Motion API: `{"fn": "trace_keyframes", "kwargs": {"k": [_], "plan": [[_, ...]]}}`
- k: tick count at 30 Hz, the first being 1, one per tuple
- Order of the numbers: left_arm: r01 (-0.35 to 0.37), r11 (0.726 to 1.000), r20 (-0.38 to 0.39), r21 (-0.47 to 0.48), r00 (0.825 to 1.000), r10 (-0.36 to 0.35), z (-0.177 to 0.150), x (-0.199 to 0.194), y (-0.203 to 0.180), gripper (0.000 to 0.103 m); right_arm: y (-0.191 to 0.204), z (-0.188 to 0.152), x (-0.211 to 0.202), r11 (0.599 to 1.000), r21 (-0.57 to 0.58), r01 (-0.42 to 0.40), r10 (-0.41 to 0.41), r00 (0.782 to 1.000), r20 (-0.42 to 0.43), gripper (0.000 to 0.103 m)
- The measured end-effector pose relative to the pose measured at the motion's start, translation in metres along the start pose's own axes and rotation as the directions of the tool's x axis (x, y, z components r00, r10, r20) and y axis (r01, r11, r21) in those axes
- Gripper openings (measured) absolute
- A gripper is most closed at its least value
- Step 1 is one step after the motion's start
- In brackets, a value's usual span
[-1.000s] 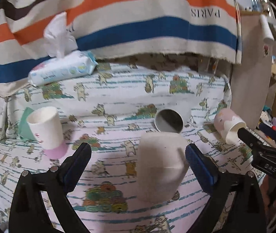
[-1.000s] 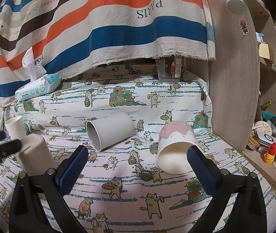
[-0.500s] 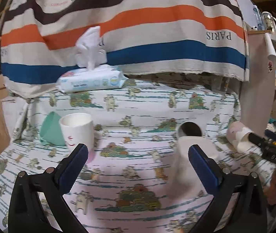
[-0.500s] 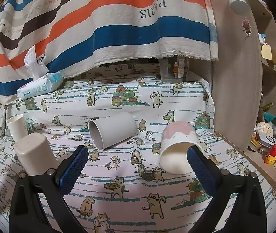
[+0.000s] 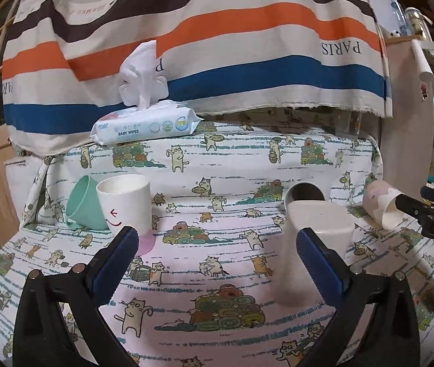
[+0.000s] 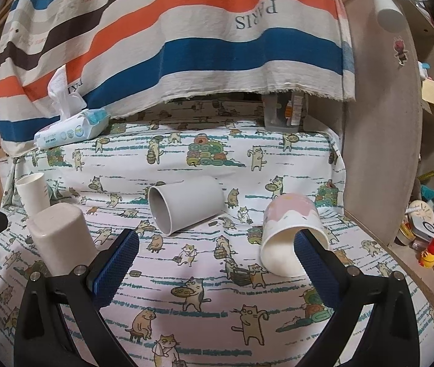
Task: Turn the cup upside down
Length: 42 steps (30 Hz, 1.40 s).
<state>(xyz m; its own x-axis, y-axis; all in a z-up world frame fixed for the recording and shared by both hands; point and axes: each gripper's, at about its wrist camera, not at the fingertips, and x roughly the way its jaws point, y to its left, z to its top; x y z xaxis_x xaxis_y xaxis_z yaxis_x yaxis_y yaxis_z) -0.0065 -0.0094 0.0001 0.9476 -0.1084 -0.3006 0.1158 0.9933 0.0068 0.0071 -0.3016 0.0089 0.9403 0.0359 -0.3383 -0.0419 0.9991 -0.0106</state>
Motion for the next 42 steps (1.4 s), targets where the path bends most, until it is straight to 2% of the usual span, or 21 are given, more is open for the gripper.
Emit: {"fn": "trace_keyframes", "kwargs": {"k": [5, 10, 13, 18, 42], "plan": [[-0.019, 0.999, 0.002, -0.031, 1.0, 0.019, 0.0, -0.002, 0.006, 0.102, 0.009, 0.0, -0.002, 0.999, -0.033, -0.039, 0.039, 0.999, 0.006, 0.102], [-0.035, 0.999, -0.006, -0.024, 0.999, 0.035, 0.0, -0.001, 0.004, 0.102, 0.011, 0.0, -0.003, 0.999, -0.016, -0.028, 0.028, 1.0, 0.004, 0.102], [-0.037, 0.999, -0.002, -0.03, 0.999, 0.037, -0.001, -0.001, 0.006, 0.102, 0.018, -0.002, -0.013, 0.999, -0.024, -0.03, 0.031, 0.999, 0.037, 0.102], [-0.028, 0.999, -0.005, -0.027, 1.0, 0.028, -0.001, -0.001, 0.006, 0.103, 0.03, -0.004, -0.022, 0.992, -0.05, -0.112, 0.114, 0.993, 0.037, 0.102], [-0.036, 0.999, -0.008, -0.031, 0.999, 0.036, -0.001, -0.003, 0.007, 0.103, 0.028, -0.003, -0.021, 0.992, -0.041, -0.116, 0.118, 0.992, 0.035, 0.102]]}}
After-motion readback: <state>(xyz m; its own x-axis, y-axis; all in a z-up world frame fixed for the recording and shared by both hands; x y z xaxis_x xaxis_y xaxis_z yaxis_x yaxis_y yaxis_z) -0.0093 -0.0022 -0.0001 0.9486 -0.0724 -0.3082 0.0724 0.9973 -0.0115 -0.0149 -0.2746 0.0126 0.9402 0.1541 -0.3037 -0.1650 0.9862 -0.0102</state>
